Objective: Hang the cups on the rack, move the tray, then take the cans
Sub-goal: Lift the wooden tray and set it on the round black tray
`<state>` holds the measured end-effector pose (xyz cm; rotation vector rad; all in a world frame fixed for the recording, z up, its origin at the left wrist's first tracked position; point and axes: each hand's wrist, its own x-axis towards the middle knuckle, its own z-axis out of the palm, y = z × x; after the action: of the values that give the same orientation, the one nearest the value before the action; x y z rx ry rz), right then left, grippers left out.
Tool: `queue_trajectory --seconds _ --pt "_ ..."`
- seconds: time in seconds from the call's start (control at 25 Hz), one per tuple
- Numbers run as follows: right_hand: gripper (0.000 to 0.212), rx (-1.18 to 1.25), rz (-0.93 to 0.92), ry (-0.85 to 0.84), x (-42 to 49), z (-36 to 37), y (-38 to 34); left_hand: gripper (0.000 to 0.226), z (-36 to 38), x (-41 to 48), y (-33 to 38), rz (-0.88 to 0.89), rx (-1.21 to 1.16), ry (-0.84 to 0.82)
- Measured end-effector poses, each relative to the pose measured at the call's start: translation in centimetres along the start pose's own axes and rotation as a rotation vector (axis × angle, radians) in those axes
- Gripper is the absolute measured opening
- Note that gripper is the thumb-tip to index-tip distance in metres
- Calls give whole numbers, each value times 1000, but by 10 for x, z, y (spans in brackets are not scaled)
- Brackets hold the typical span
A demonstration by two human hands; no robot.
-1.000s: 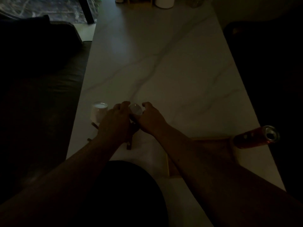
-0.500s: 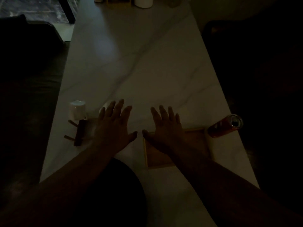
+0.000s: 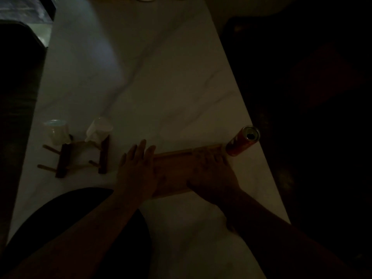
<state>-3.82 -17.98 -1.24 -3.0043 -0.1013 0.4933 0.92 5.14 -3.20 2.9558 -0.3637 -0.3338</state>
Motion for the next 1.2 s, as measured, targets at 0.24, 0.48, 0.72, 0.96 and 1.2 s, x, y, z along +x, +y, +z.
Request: queue_trajectory --seconds 0.24,0.48,0.72,0.96,1.2 --pt "96 115 157 -86 -18 23 43 104 27 -19 6 -52 22 -87" --pt "83 167 166 -150 -10 32 51 103 31 -23 11 -101 -24 -112" --pt "94 177 199 -230 5 24 48 93 28 -18 11 -178 -263 -176" --pt "106 228 246 -167 10 0 21 73 17 -22 -7 -238 -342 -69" --pt "83 311 343 1 -2 -14 -10 53 1 -53 -35 -386 -618 104"
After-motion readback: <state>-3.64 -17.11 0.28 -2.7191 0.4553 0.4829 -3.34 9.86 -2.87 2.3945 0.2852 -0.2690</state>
